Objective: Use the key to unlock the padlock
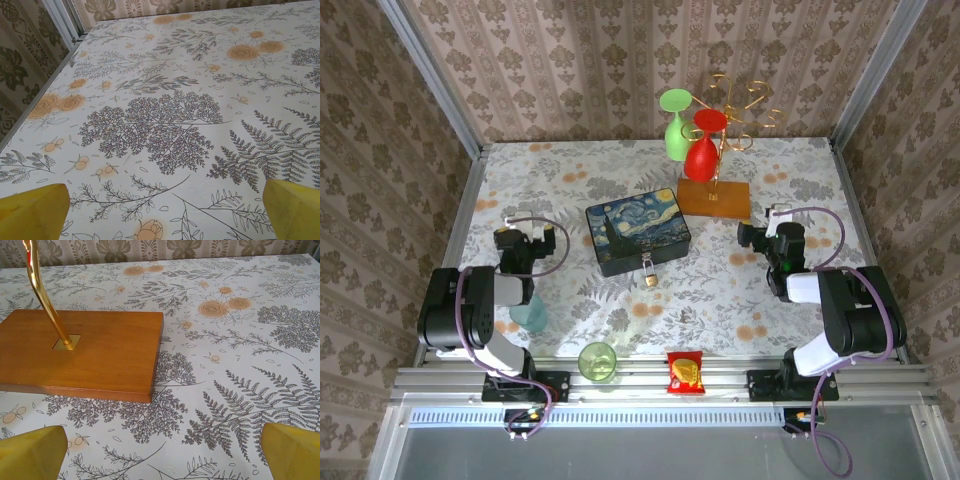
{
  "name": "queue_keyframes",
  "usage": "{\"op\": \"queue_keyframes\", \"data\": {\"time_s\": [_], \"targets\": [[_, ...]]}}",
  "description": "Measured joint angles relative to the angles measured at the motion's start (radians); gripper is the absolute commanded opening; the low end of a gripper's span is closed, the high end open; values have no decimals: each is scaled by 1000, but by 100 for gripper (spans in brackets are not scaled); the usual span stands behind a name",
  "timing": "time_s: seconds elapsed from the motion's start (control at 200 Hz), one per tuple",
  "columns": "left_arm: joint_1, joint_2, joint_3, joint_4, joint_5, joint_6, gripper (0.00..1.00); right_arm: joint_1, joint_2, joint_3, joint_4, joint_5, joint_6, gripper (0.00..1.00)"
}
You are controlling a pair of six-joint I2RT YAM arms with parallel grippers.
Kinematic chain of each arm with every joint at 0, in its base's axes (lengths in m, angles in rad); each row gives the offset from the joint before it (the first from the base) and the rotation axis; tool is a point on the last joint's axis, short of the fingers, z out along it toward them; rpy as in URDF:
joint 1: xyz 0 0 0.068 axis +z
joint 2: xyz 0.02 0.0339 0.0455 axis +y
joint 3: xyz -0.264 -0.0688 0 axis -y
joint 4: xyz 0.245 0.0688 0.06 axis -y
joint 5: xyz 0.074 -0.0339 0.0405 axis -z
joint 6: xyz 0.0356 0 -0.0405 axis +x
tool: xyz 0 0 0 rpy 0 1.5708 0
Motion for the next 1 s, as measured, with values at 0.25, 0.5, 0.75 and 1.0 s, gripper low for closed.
{"op": "queue_keyframes", "data": {"time_s": [0.25,0.5,0.75,1.0], "targets": [[0,0,0,0,0,0,100,0,0,0,0,-2,0,100],[0,0,0,0,0,2,100,0,0,0,0,-2,0,100],[0,0,0,2,-7,6,100,0,0,0,0,-2,0,100],[2,0,-6,35,-48,5,100,-2,0,0,-1,-9,0,100]]}}
